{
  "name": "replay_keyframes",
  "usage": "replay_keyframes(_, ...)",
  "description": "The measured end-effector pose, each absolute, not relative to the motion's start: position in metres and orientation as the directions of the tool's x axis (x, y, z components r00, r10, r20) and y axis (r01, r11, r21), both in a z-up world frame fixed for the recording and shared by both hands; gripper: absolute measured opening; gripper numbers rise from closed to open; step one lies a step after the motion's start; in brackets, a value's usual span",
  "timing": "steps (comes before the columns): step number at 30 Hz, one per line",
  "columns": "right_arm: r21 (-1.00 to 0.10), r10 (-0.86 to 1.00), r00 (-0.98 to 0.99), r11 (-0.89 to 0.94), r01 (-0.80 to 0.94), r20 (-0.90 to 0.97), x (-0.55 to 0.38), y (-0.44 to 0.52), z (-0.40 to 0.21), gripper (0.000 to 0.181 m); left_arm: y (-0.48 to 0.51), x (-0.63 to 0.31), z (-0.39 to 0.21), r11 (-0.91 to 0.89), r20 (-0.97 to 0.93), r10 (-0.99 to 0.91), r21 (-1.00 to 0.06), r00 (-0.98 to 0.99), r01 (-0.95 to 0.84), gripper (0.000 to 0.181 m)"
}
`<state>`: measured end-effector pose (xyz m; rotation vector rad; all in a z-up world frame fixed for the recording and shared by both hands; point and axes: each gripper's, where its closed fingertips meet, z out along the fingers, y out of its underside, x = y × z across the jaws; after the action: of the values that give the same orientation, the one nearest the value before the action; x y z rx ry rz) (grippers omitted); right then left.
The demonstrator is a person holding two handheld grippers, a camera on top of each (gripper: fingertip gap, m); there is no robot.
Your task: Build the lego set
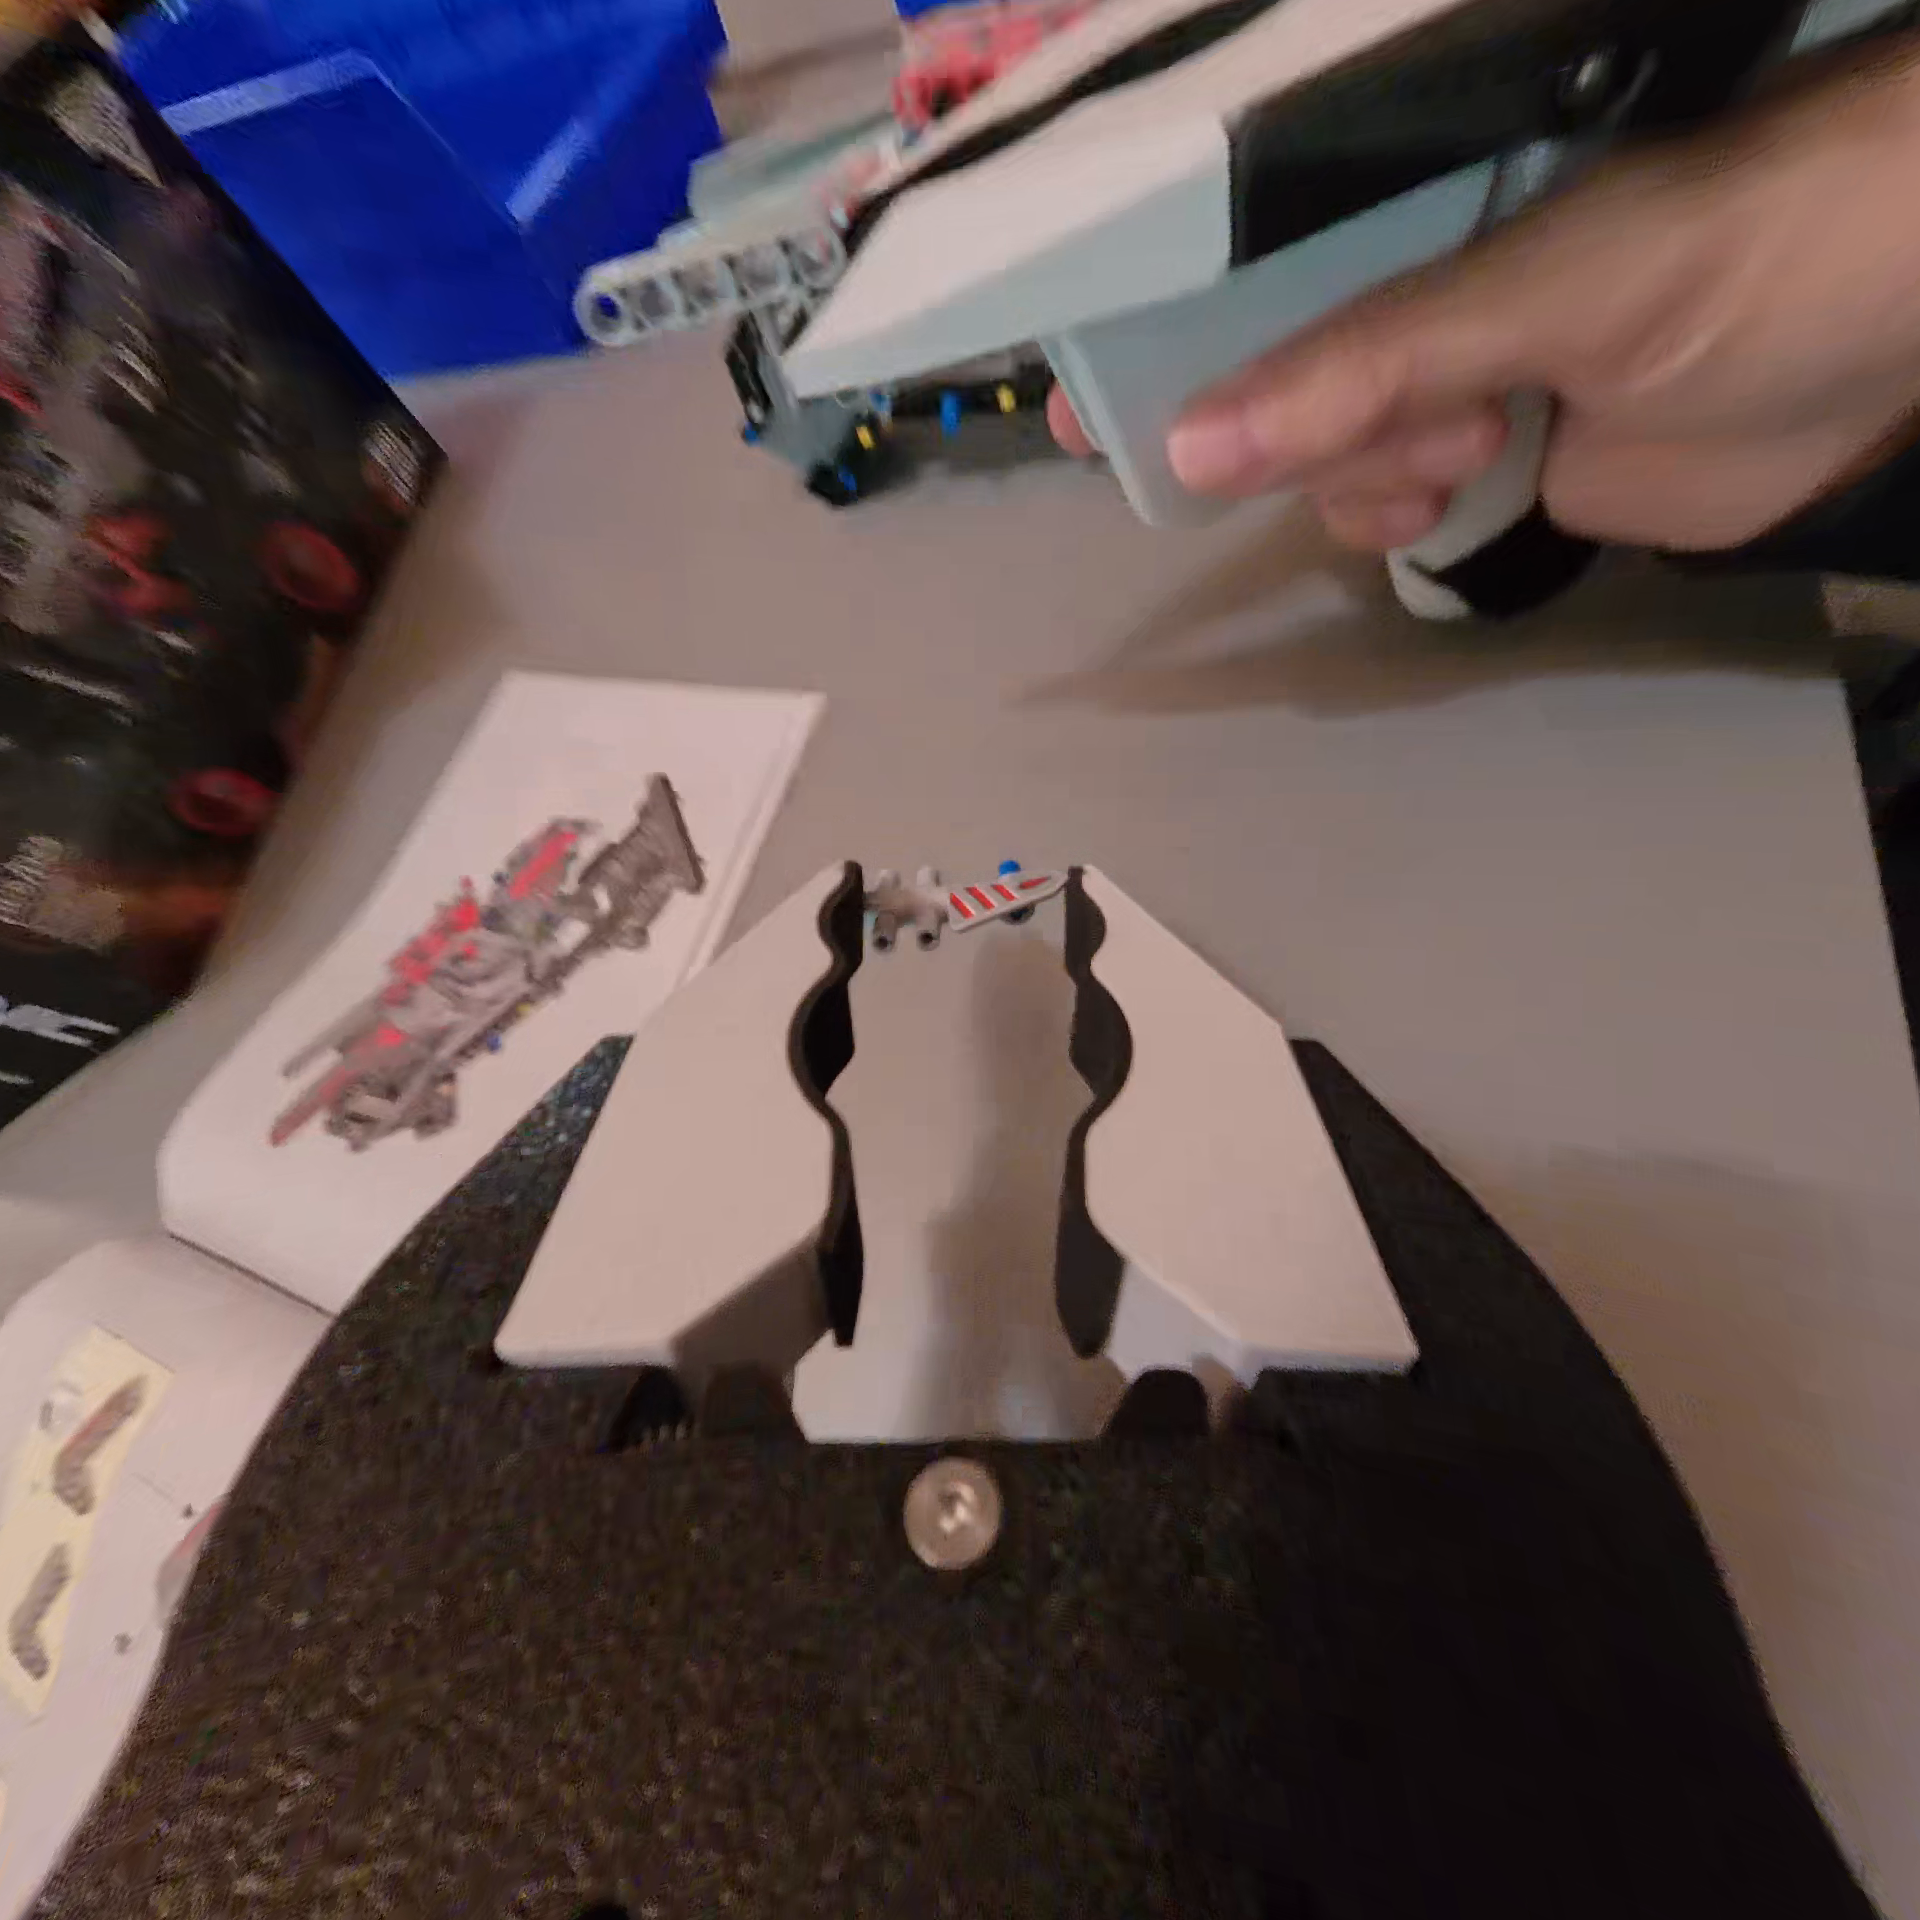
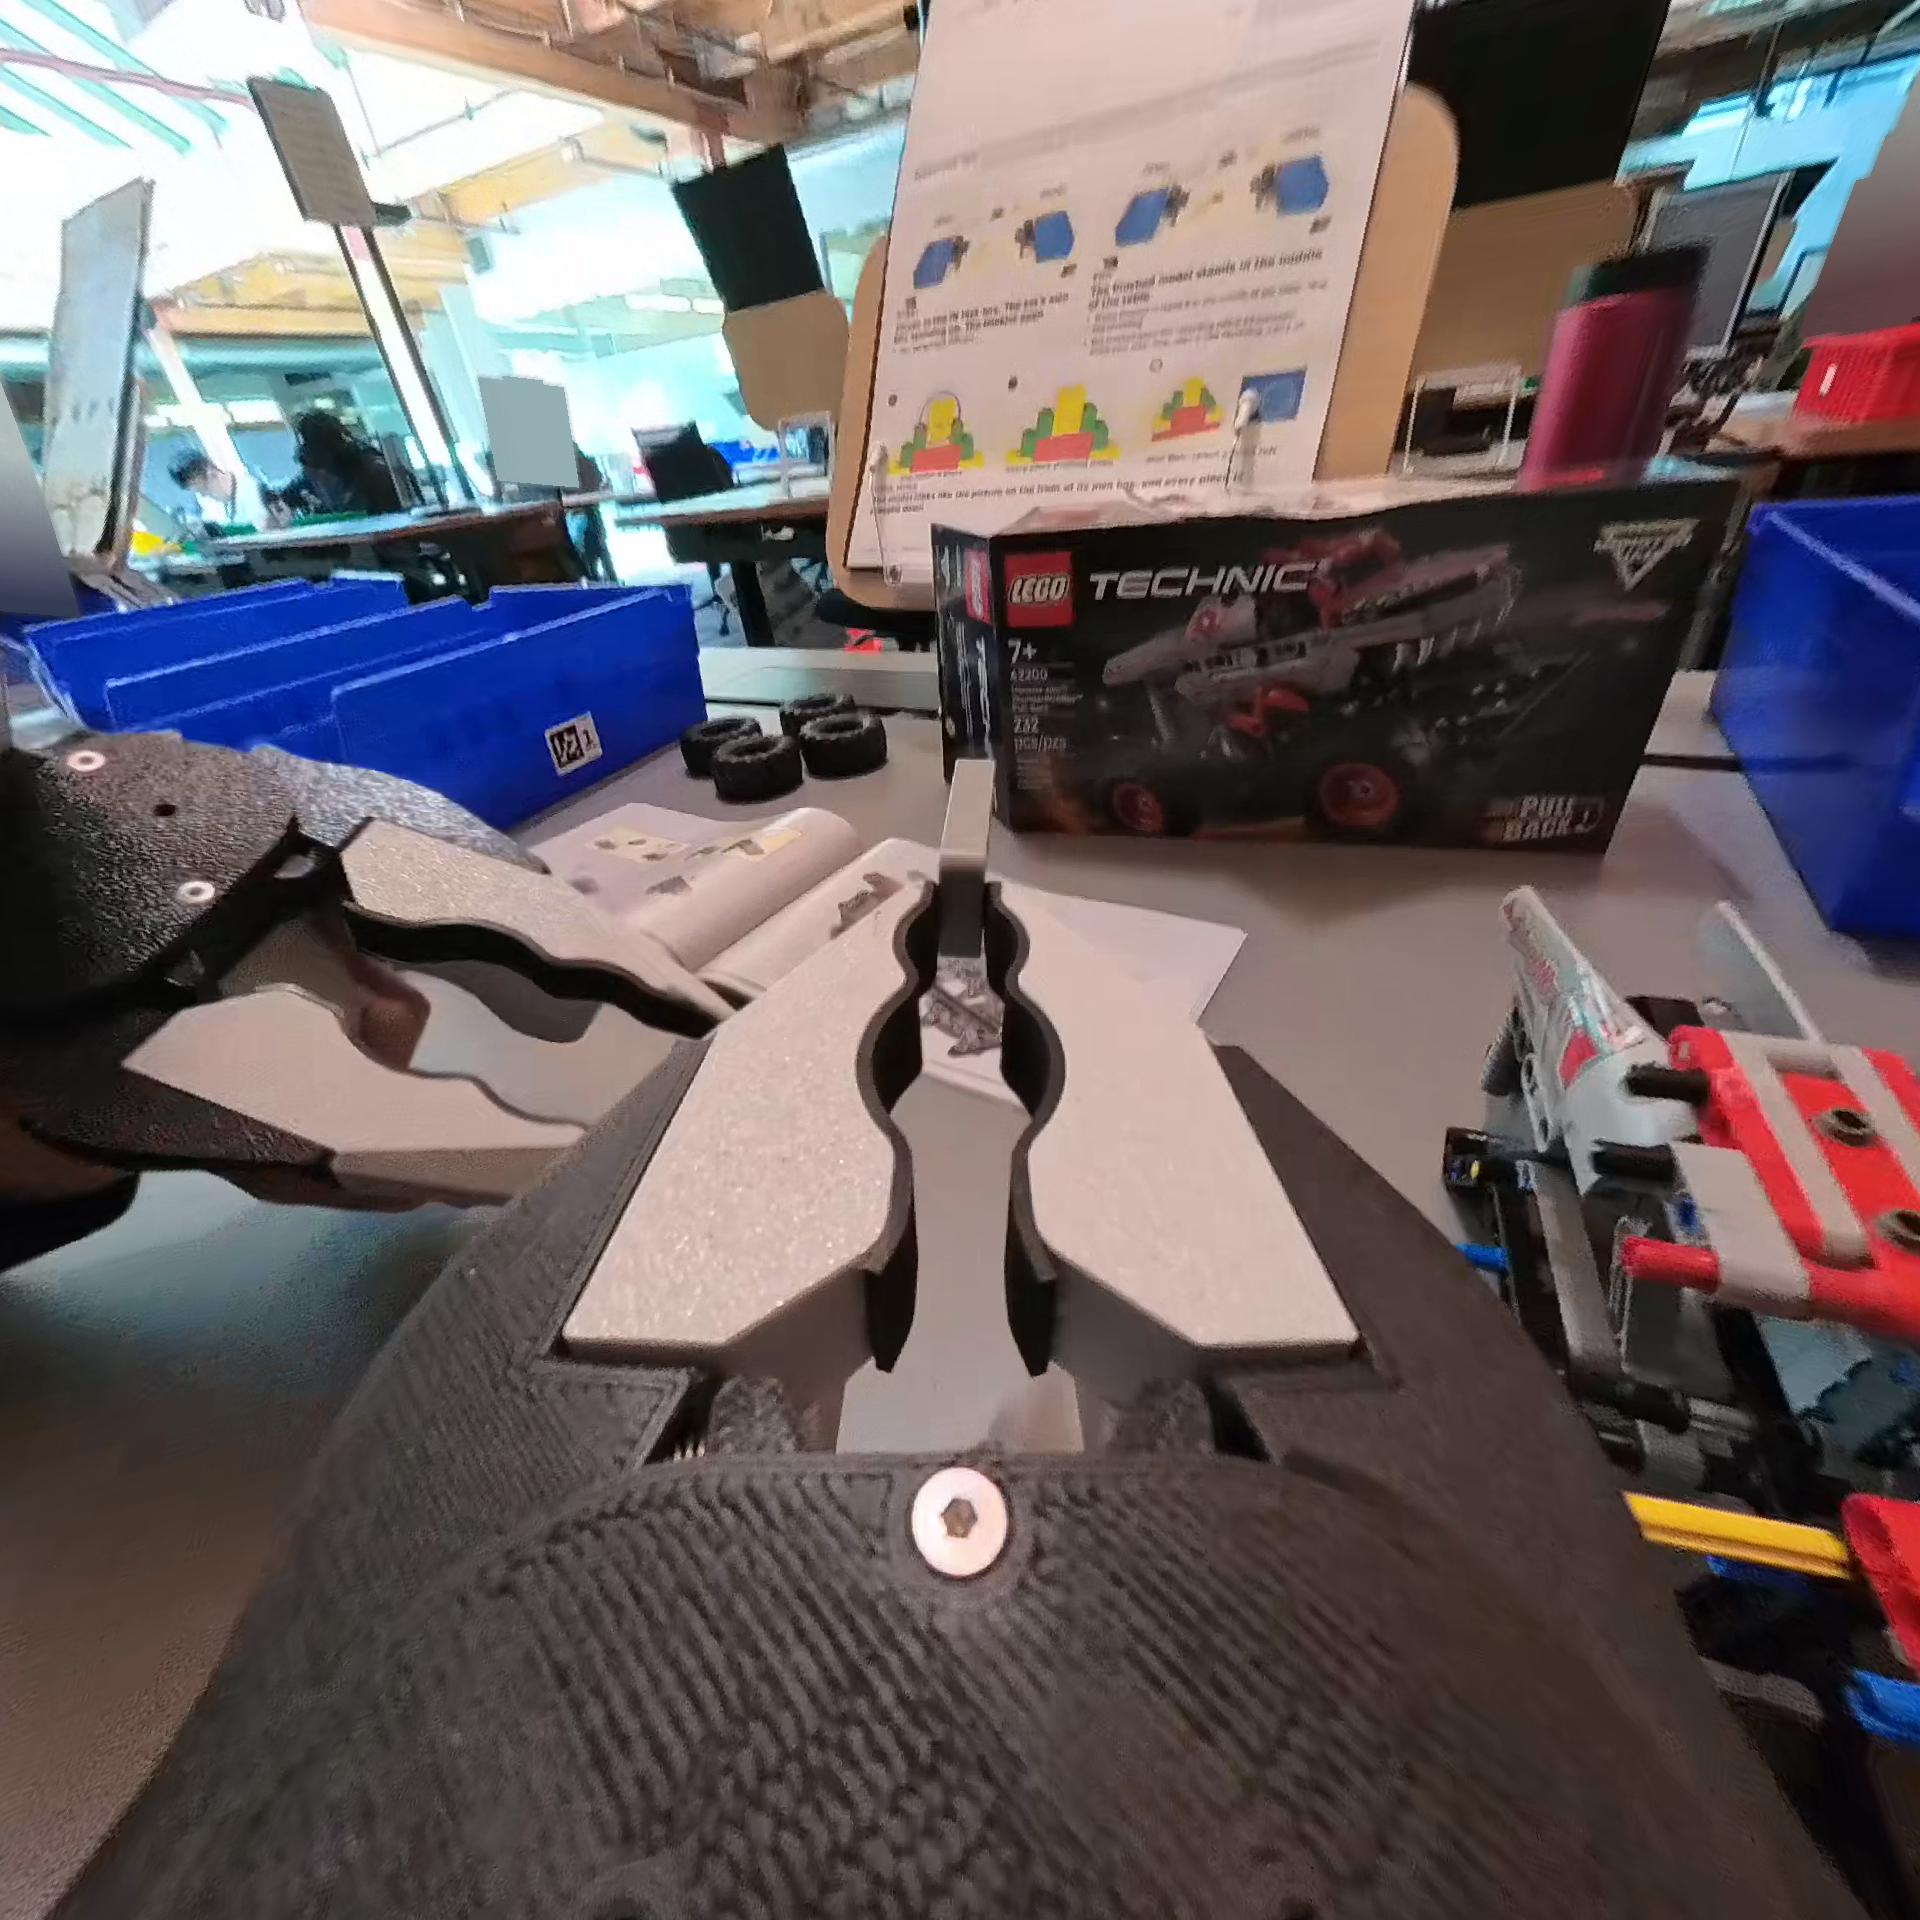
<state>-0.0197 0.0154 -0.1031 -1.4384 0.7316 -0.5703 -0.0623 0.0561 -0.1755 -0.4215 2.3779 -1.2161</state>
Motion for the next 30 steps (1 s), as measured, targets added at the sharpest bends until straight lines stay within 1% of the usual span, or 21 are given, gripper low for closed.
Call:
replay_keyframes(5, -0.991, -0.737, 0.672, -0.013, -0.131, -0.079, -0.019, 0.025, -0.119, 0.006, 0.058, -0.068, -0.195, 0.608, -0.167, -0.433, -0.780, -0.886, -0.150, 0.036)
replay_keyframes(10, -0.978, -0.719, 0.689, -0.064, -0.200, -0.093, -0.021, 0.032, -0.131, 0.006, 0.064, -0.074, -0.212, 0.652, -0.105, -0.405, -0.729, -0.908, -0.207, 0.036)
replay_keyframes(12, -0.968, -0.702, 0.702, -0.076, -0.238, -0.118, -0.023, 0.034, -0.136, 0.006, 0.064, -0.076, -0.212, 0.651, -0.085, -0.395, -0.728, -0.915, -0.214, 0.037)
replay_keyframes(18, -0.950, -0.669, 0.710, -0.016, -0.311, -0.221, -0.023, 0.032, -0.137, 0.006, 0.068, -0.080, -0.214, 0.637, -0.003, -0.377, -0.727, -0.926, -0.257, 0.037)
replay_keyframes(21, -0.950, -0.663, 0.719, -0.036, -0.311, -0.210, -0.024, 0.035, -0.139, 0.006, 0.069, -0.079, -0.214, 0.625, 0.022, -0.381, -0.731, -0.924, -0.275, 0.037)
replay_keyframes(25, -0.950, -0.650, 0.735, -0.064, -0.306, -0.193, -0.027, 0.039, -0.141, 0.006, 0.069, -0.078, -0.214, 0.630, 0.010, -0.383, -0.728, -0.924, -0.269, 0.038)
replay_keyframes(27, -0.948, -0.642, 0.740, -0.061, -0.314, -0.203, -0.027, 0.039, -0.141, 0.006, 0.070, -0.076, -0.213, 0.634, -0.005, -0.389, -0.727, -0.921, -0.263, 0.041)
replay_keyframes(30, -0.942, -0.629, 0.744, -0.054, -0.330, -0.225, -0.028, 0.040, -0.142, 0.006, 0.071, -0.075, -0.204, 0.612, -0.011, -0.376, -0.754, -0.927, -0.240, 0.044)
